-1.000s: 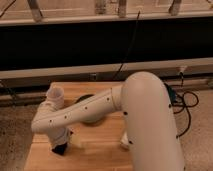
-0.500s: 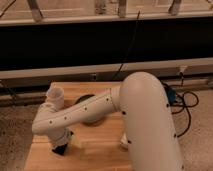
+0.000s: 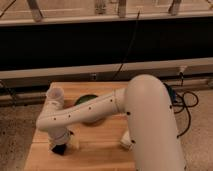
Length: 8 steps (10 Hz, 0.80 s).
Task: Place the eraser on the white sponge
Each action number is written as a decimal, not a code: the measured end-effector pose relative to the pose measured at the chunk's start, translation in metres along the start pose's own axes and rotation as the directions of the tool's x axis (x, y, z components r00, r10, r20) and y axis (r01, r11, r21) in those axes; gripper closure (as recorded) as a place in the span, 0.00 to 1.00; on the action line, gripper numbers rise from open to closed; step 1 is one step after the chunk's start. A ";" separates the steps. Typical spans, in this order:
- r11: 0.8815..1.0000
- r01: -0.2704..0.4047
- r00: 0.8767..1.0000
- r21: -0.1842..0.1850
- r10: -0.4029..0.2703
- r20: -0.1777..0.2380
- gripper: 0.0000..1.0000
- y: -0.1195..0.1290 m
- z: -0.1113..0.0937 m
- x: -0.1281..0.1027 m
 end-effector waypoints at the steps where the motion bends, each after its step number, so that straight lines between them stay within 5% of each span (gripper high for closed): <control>1: 1.000 0.008 1.000 0.006 -0.008 0.013 0.20 -0.005 0.005 0.003; 5: 1.000 0.022 1.000 0.009 -0.022 0.020 0.22 -0.011 0.016 0.010; 8: 0.999 0.043 0.999 0.000 -0.043 -0.004 0.51 -0.017 0.015 0.010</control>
